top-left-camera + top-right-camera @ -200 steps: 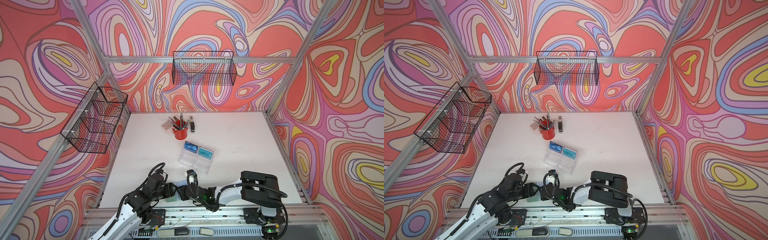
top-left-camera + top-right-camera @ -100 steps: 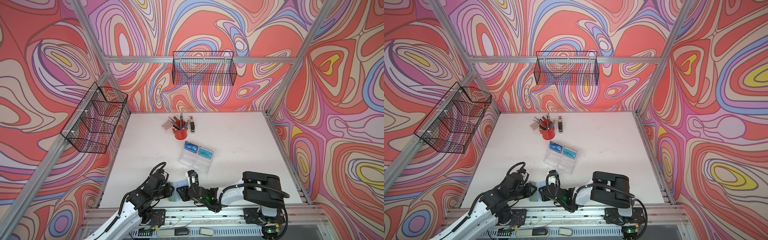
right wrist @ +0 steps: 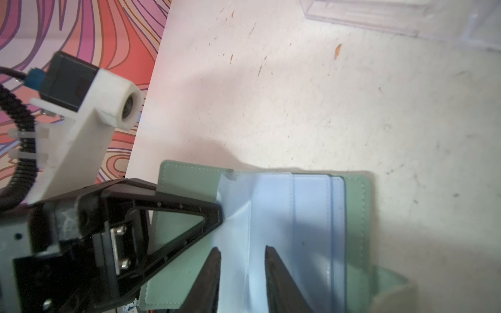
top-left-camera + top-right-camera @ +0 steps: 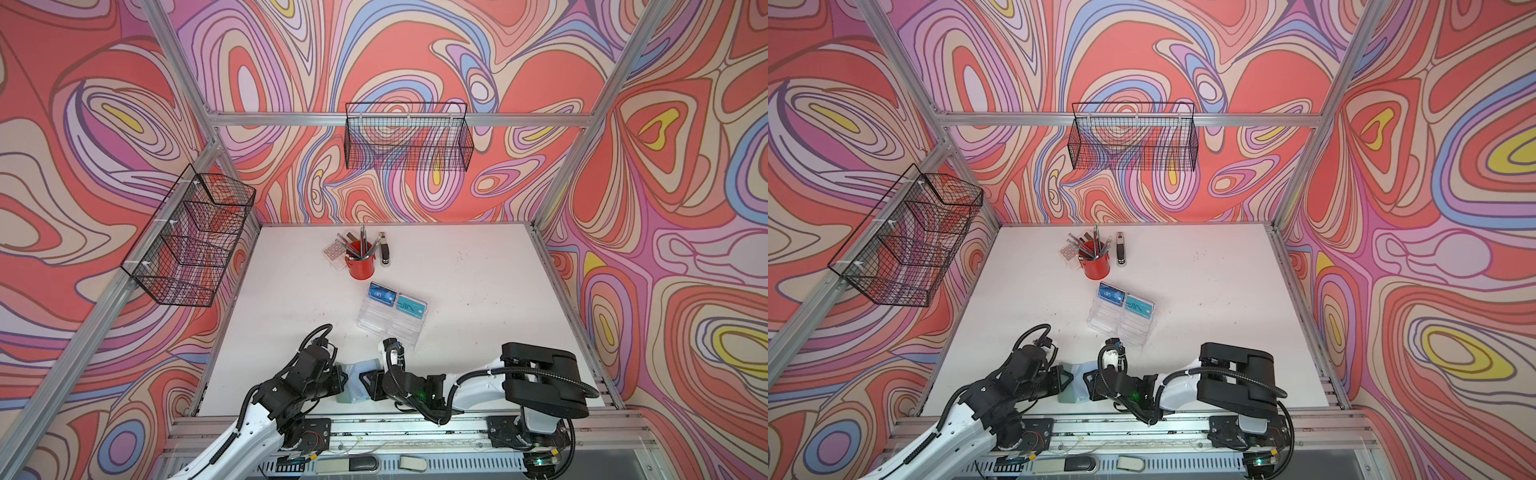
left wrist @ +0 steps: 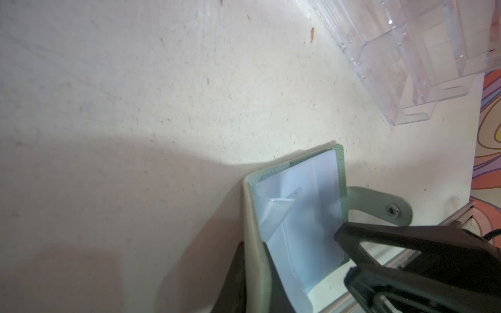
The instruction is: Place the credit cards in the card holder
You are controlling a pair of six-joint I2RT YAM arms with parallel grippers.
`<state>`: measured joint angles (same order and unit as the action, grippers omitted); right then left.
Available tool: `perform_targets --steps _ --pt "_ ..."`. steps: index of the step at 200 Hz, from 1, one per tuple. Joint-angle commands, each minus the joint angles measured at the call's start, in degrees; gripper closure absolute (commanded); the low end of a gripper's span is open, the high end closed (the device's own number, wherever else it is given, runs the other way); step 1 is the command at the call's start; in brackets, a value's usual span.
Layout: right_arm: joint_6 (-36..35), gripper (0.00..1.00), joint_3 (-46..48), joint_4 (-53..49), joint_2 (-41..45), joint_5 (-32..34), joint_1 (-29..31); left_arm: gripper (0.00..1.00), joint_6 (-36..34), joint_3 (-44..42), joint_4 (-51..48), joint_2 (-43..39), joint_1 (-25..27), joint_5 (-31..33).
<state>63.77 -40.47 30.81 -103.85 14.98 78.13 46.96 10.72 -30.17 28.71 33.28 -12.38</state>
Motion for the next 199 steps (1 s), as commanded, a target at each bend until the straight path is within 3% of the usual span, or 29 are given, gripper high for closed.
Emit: perform_targets --steps 1,68,97,164,199 --pt "0.4 0.67 -2.43 0.47 -3.39 -3.11 0.21 0.84 0.33 0.61 -0.77 0.12 -0.23 0.78" --pt "1.88 0.62 -2.25 3.3 -5.22 -4.07 0.27 0.83 0.24 0.6 -1.17 -0.66 -0.23 0.43" --pt "2.18 0.62 -2.33 5.34 -5.57 -5.44 0.26 0.78 0.24 0.69 -1.45 -1.13 -0.31 0.6" --pt "1.0 0.62 -1.83 8.21 -3.31 -5.46 0.53 0.44 -0.2 2.32 -5.69 -5.17 -0.58 2.21" --pt "-0.7 0.62 -4.52 7.65 -3.99 -6.44 1.43 0.1 -0.02 4.16 -11.87 -12.42 -0.65 5.92"
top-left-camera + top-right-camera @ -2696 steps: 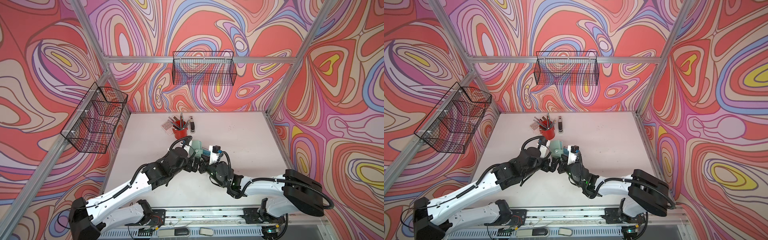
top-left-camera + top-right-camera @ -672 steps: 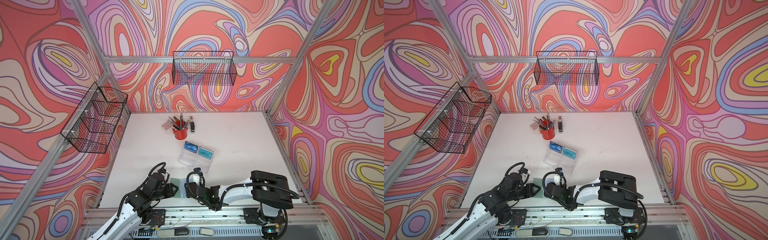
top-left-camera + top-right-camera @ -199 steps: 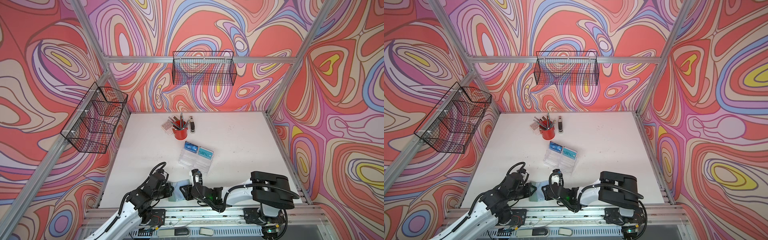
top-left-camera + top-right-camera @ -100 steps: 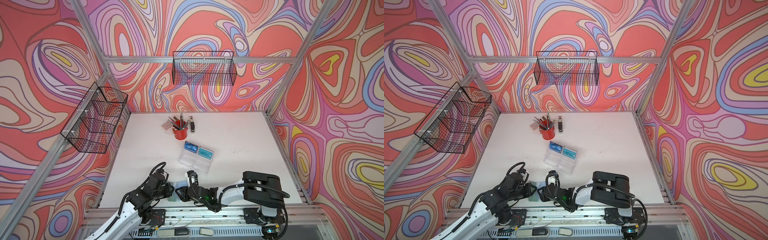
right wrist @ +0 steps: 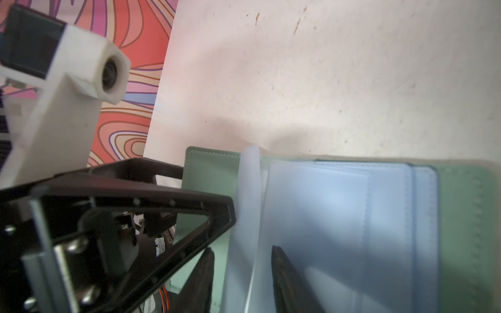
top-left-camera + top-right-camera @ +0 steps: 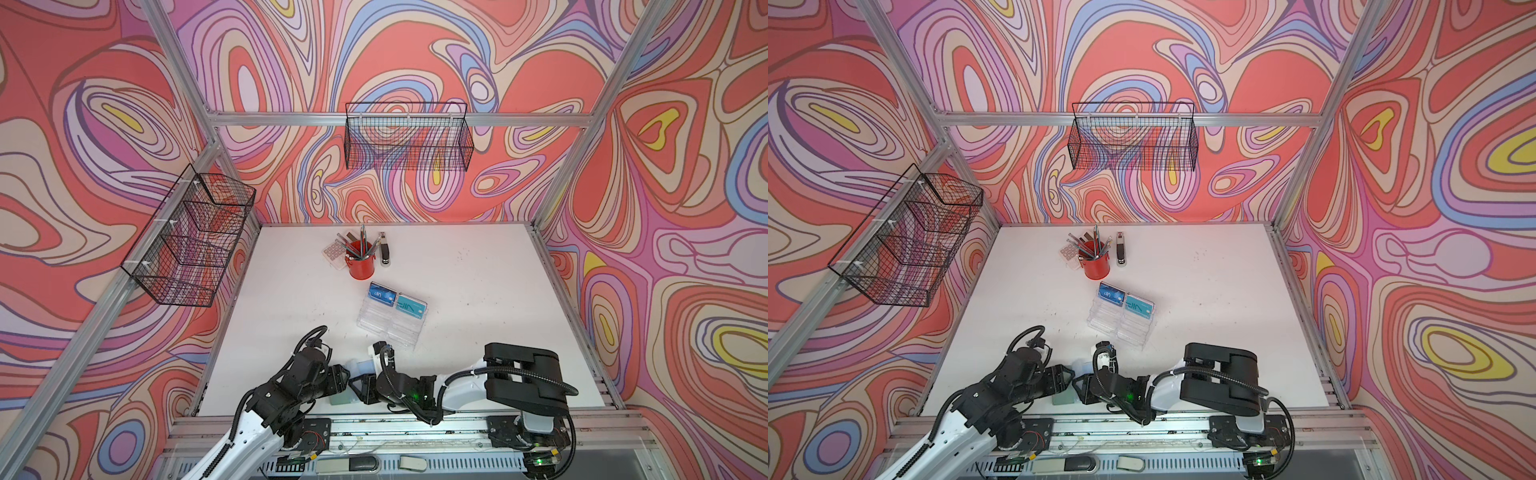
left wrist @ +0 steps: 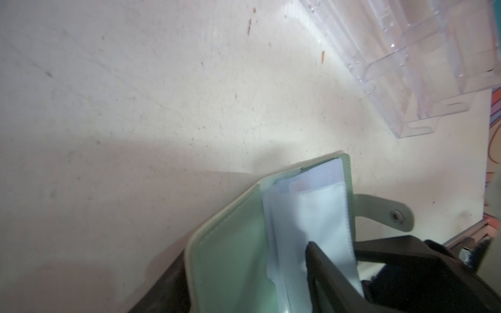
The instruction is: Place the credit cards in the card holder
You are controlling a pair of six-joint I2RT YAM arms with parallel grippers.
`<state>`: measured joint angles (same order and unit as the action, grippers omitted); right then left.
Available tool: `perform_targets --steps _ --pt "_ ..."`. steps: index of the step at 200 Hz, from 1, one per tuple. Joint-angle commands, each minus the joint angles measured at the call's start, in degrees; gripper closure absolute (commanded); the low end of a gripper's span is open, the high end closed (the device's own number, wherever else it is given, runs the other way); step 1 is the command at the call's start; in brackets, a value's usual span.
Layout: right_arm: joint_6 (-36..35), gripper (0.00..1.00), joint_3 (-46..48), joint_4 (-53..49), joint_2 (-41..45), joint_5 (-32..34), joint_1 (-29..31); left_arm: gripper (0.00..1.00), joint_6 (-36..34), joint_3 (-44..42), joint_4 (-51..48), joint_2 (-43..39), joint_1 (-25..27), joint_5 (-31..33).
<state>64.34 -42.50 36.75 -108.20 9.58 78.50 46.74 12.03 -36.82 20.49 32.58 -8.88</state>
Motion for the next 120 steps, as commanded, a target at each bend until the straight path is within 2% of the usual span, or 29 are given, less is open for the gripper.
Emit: perform_targets --steps 1,15,42,81,120 --pt "-1.34 0.62 -2.54 1.68 0.32 -1.05 1.14 0.1 0.19 2.92 -5.43 -4.39 0.08 2.49" --pt "-1.66 0.62 -3.42 1.82 -0.26 -1.38 1.5 0.04 0.4 3.6 -7.94 -6.61 0.04 4.21" --pt "-2.84 0.62 -5.48 1.31 -1.55 -1.54 2.09 0.03 0.99 3.34 -8.73 -8.92 0.06 4.63" --pt "-2.23 0.62 -7.53 1.71 -5.28 -2.99 2.21 0.17 1.2 3.31 -8.26 -7.17 -0.01 5.18" --pt "-1.23 0.65 -5.23 4.46 -5.41 -2.49 2.2 0.41 2.03 1.25 -4.04 -3.23 -0.06 2.61"
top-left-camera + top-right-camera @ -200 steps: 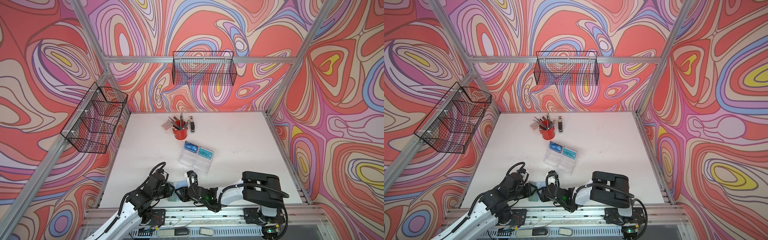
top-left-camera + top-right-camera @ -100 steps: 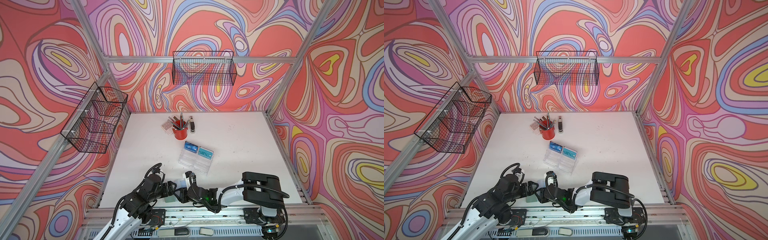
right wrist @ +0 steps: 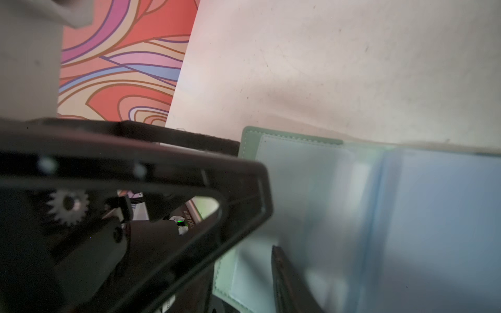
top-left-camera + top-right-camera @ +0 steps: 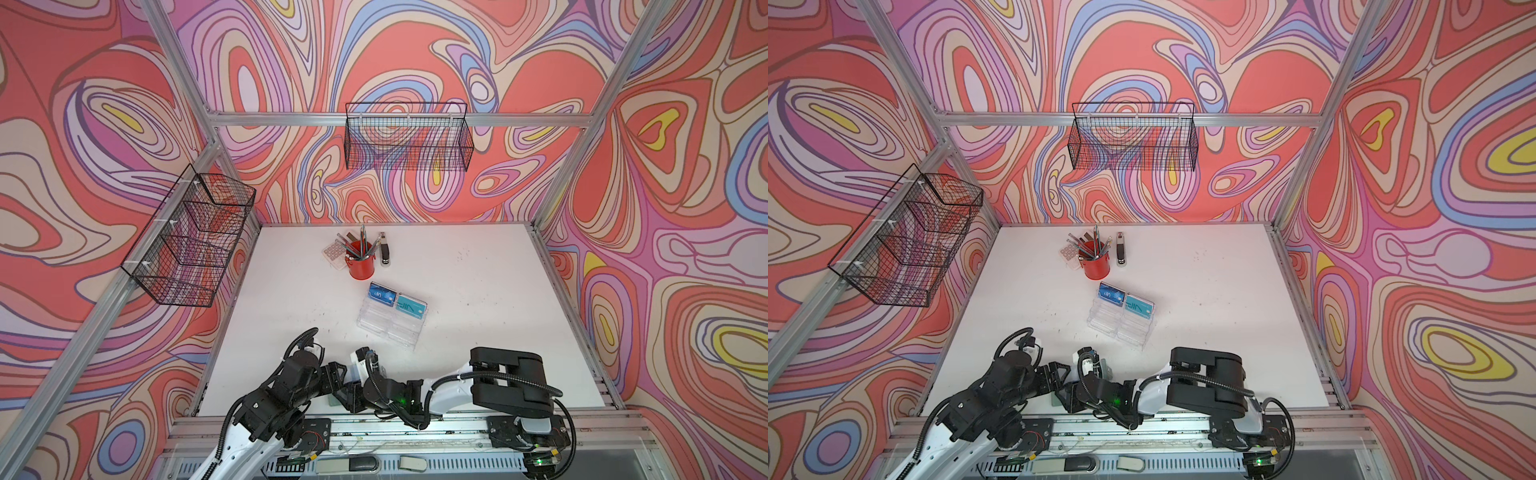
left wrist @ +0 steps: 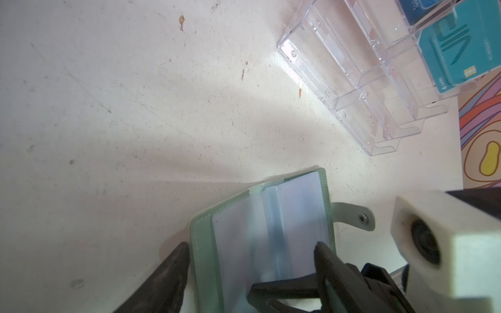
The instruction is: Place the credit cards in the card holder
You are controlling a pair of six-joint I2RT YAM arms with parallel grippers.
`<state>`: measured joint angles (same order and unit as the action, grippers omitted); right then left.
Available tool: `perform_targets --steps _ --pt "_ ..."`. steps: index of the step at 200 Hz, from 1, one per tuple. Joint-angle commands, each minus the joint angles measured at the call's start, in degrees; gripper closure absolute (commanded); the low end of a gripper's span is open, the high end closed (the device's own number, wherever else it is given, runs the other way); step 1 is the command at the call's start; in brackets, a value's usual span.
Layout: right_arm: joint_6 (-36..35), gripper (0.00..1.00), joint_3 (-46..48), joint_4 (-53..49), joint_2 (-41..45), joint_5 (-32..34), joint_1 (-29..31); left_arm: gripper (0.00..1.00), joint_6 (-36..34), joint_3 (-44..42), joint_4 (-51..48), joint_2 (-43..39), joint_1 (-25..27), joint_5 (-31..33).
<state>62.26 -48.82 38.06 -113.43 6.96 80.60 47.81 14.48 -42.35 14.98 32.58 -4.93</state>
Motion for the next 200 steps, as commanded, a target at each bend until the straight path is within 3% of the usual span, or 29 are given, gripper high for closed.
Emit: perform_targets --steps 1,31,70,125,200 --pt "0.85 0.65 1.13 3.19 -0.16 0.15 0.09 0.42 0.96 -1.25 1.62 2.35 -0.06 -1.37" --pt "-0.36 0.67 3.22 2.85 3.27 1.38 0.09 0.68 1.94 -2.14 4.53 5.71 -0.05 -1.69" --pt "-0.57 0.67 9.46 -1.25 11.29 8.61 0.09 0.83 3.73 -5.73 14.22 10.56 -0.08 -7.2" --pt "3.81 0.68 14.33 -6.3 14.08 15.74 -0.79 0.84 6.24 -10.08 30.64 15.0 -0.08 -11.02" --pt "5.98 0.7 11.66 -12.44 9.4 17.33 -1.68 0.84 4.83 -8.54 33.81 21.34 0.01 -11.91"
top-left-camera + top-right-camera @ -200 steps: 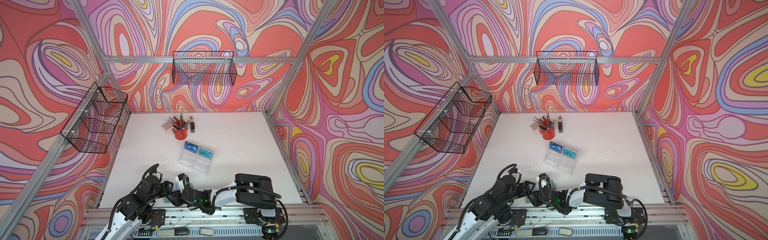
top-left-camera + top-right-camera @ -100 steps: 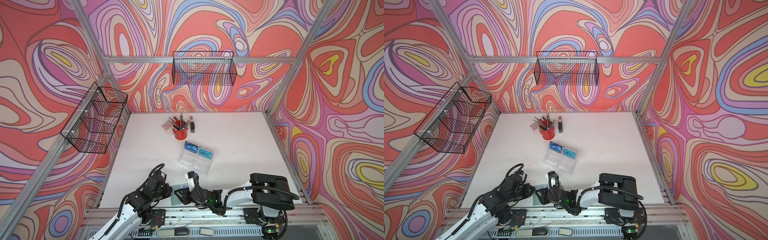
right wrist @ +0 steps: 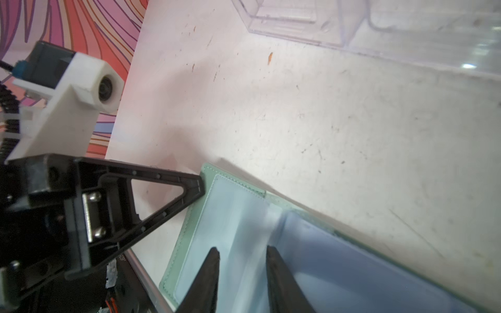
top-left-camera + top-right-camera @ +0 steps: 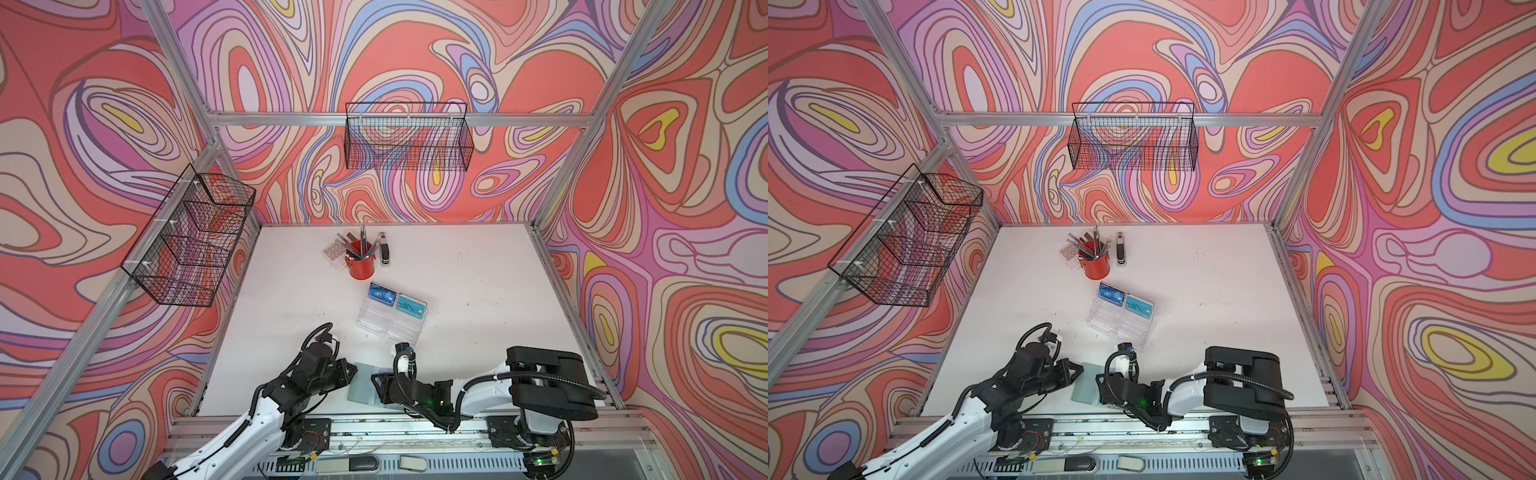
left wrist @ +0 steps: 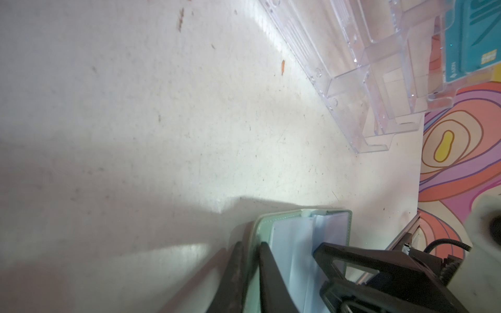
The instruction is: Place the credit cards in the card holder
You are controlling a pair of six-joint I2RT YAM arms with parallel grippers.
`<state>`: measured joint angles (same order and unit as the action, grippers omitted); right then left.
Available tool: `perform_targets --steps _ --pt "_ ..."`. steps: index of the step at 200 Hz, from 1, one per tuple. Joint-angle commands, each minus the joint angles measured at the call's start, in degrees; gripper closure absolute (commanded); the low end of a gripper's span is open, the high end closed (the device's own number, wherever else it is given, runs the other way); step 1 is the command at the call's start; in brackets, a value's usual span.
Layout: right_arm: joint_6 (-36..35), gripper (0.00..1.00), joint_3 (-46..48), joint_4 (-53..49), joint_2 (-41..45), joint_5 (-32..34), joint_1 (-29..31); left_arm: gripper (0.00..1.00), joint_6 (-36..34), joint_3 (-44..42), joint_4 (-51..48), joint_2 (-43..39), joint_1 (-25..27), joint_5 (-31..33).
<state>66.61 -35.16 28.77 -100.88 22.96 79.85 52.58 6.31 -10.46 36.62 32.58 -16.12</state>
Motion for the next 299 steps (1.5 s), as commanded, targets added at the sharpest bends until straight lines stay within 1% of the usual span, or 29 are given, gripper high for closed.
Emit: perform_targets --steps 1,20,34,57,72,103,123,138,159,171,182,191,200,214,225,246,276,299 --pt "1.66 0.7 -2.01 -3.15 -3.3 1.33 -1.02 0.84 0.11 -0.43 1.84 -0.36 0.02 -0.69" --pt "2.38 0.71 -0.47 -2.16 -4.07 0.85 -3.61 0.8 0.81 -1.09 1.56 -2.38 -0.06 -0.92" --pt "1.61 0.71 1.3 -0.38 -3.58 0.76 -5.75 0.74 1.51 -1.9 2.19 -3.68 -0.06 -1.09" --pt "-1.38 0.71 -0.58 -5.07 -2.88 2.18 -7.79 0.67 0.98 -1.59 1.89 -3.78 -0.05 -1.19" --pt "-4.27 0.71 -2.11 -5.41 -3.22 2.67 -7.97 0.67 0.51 -0.8 1.71 -2.69 -0.06 -1.43" --pt "-9.01 0.71 -6.32 -6.99 -4.36 0.61 -8.89 0.66 1.18 -0.25 3.29 -1.13 -0.04 -2.66" --pt "-10.23 0.71 -7.95 -7.15 -4.52 0.14 -8.84 0.64 2.44 -1.07 5.09 -0.57 -0.04 -3.6" --pt "-10.49 0.71 -8.97 -7.16 -4.97 -0.44 -8.84 0.66 3.74 -1.72 6.24 -0.37 0.05 -6.47" --pt "-11.0 0.71 -11.01 -6.9 -6.95 -1.36 -8.84 0.67 6.57 -3.39 7.71 -2.26 0.66 -9.0" --pt "-11.64 0.71 -12.52 -8.52 -7.06 -0.68 -8.84 0.67 6.92 -3.39 4.75 -4.88 1.16 -8.07" --pt "-11.71 0.71 -12.62 -10.45 -5.28 0.43 -8.89 0.66 6.04 -2.61 -0.39 -8.12 1.17 -5.58" --pt "-10.89 0.69 -11.93 -12.7 -2.98 1.72 -8.85 0.63 5.24 -1.78 -4.01 -11.05 1.17 -2.83" --pt "-9.95 0.66 -10.55 -15.06 0.99 3.09 -8.84 0.61 4.67 -1.23 -8.89 -13.68 1.17 -0.53" --pt "-8.7 0.61 -7.78 -18.68 7.16 3.25 -8.88 0.56 3.9 -0.96 -10.37 -16.38 1.17 0.16" --pt "-8.61 0.58 -5.23 -21.11 11.72 1.89 -8.87 0.52 3.59 -1.02 -9.93 -16.53 1.16 -0.41" --pt "-8.74 0.51 -1.43 -27.24 19.35 -0.46 -7.78 0.52 1.93 -0.25 -7.36 -12.33 1.17 -2.59" --pt "-7.64 0.42 2.77 -34.56 27.29 -2.51 -4.88 0.52 -0.61 1.58 -5.14 -3.4 1.17 -3.1" --pt "-7.07 0.41 4.45 -37.07 29.84 -5.05 -3.3 0.5 -0.89 1.04 0.29 1.63 1.17 -4.69"
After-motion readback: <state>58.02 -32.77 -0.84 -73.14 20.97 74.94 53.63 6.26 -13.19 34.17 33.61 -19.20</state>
